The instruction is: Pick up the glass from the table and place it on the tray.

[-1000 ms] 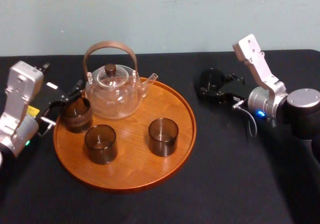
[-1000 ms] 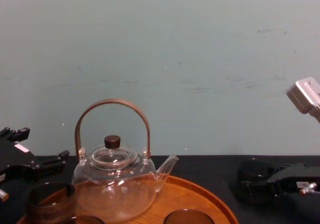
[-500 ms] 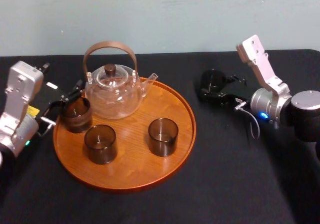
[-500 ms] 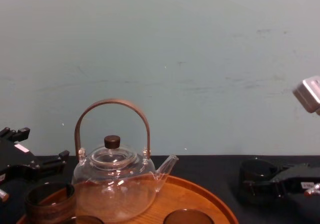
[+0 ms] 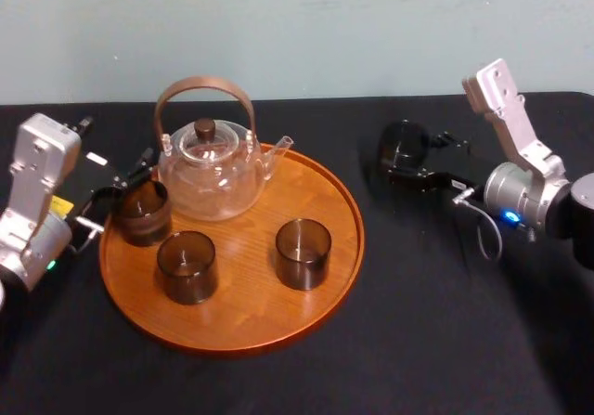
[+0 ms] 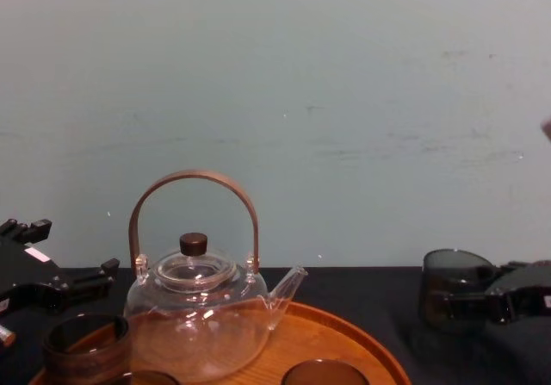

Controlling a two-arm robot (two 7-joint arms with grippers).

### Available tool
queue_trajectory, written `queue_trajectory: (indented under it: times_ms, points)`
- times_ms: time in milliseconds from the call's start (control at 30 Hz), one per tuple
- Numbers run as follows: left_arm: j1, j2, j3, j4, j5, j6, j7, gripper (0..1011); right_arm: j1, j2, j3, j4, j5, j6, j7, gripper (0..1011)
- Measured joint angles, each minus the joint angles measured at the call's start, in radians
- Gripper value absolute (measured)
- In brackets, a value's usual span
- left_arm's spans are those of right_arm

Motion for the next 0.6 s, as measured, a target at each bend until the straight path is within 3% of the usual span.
queue_trajectory:
  times_ms: [200,367,600]
  points:
    - [0.000,0.000,0.000,0.000,0.000,0.000,0.000,1001,-0.042,0.058,-0.006,-0.097,0.022,-0.009,0.053,898]
    - [0.000,0.000,0.000,0.000,0.000,0.000,0.000,1001,-0.051,0.090,-0.026,-0.138,0.033,-0.033,0.098,898]
    - [0.000,0.000,0.000,0.000,0.000,0.000,0.000,1001,-0.031,0.109,-0.068,-0.149,0.043,-0.078,0.157,898]
